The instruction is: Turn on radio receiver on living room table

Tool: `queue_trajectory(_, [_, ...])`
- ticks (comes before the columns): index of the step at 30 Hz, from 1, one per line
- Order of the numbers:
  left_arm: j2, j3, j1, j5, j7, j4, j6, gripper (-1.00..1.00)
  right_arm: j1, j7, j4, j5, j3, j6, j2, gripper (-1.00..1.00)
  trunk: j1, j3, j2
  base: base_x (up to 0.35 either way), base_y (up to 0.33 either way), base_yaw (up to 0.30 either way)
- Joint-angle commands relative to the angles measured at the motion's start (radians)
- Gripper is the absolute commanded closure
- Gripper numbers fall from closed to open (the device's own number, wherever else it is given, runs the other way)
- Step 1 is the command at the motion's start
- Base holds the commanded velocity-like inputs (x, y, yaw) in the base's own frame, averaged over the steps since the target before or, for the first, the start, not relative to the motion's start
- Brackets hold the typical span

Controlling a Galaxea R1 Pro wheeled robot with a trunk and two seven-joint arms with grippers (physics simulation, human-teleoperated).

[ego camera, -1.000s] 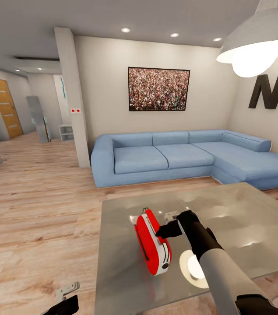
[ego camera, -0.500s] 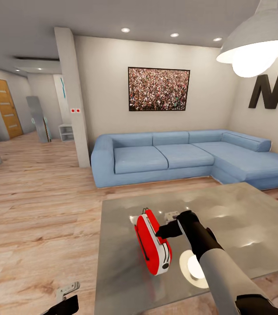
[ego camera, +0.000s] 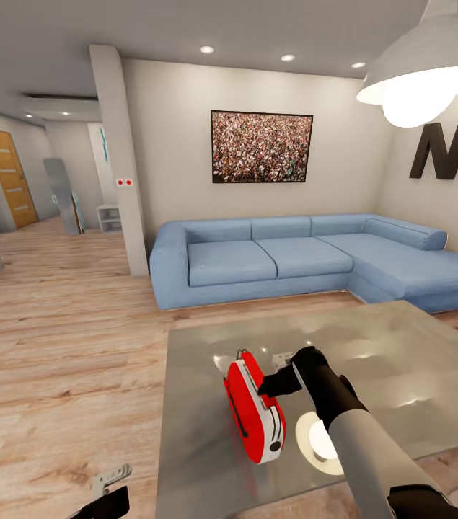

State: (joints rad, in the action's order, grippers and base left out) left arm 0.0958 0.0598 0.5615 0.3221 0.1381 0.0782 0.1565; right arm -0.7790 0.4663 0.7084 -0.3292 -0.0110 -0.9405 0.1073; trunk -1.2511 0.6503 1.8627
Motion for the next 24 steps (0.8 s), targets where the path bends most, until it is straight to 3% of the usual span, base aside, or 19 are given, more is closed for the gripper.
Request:
queue_trajectory(1, [0.0,0.0,0.0,0.0,0.0,0.0,0.0,1.0,0.0,0.0,0.0,0.007,0.0,-0.001,0.0,1.0,0.0,0.0,0.0,0.0,0.0,0.0])
queue_trajectory(6, [0.0,0.0,0.0,0.0,-0.001,0.0,0.0,1.0,0.0,0.0,0.0,0.007,0.0,-0.001,0.0,1.0,-0.015,0.012,0.028,0.0,0.0,0.0])
queue_trajectory(21, [-0.001,0.0,0.0,0.0,0.0,0.0,0.0,1.0,0.0,-0.001,-0.001,0.006,0.0,0.0,0.0,1.0,-0.015,0.012,0.028,0.0,0.0,0.0])
queue_trajectory(24, [-0.001,0.0,0.0,0.0,-0.001,0.0,0.0,1.0,0.0,-0.001,-0.001,0.007,0.0,0.0,0.0,1.0,-0.027,0.022,0.049,0.0,0.0,0.0])
